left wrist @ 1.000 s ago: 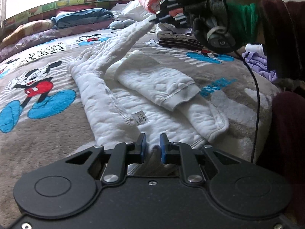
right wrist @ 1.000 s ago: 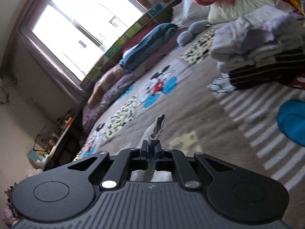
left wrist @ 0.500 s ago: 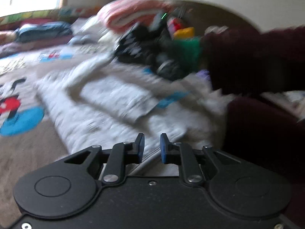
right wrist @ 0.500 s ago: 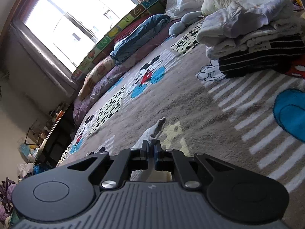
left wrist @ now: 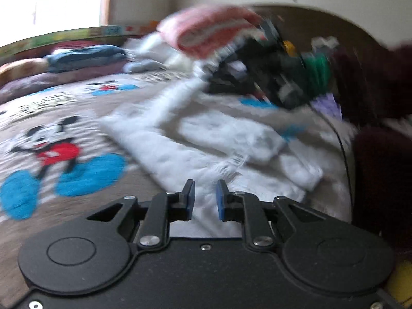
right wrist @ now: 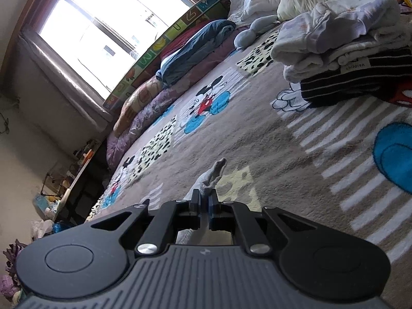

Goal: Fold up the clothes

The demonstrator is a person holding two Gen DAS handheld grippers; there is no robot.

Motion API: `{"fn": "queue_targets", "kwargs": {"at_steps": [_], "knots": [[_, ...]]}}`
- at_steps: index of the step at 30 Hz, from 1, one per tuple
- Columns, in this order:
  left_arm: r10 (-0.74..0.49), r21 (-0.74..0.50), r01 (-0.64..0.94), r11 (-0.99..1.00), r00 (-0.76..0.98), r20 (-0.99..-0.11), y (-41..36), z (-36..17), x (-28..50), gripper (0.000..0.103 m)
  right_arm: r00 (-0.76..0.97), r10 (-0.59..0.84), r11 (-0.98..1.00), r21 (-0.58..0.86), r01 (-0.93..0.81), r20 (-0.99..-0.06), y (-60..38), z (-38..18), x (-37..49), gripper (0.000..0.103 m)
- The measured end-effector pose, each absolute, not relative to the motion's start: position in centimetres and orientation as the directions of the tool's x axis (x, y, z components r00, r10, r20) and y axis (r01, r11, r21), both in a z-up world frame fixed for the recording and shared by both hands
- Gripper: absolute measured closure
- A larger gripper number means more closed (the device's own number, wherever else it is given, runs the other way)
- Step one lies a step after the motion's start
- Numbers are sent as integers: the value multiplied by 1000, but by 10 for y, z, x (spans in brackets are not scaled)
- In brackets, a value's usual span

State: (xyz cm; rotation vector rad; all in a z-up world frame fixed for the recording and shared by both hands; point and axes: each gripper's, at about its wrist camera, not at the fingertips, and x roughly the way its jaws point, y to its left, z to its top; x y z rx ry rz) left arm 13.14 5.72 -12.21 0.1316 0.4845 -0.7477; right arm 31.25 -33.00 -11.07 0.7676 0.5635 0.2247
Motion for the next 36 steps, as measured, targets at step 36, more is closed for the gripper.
{"fn": "queue_targets", "kwargs": {"at_steps": [36], "knots": [[-625, 32, 757, 653, 562, -542, 16, -133, 143, 70, 817, 458, 889, 155, -431, -351, -223, -52, 183, 96]]}}
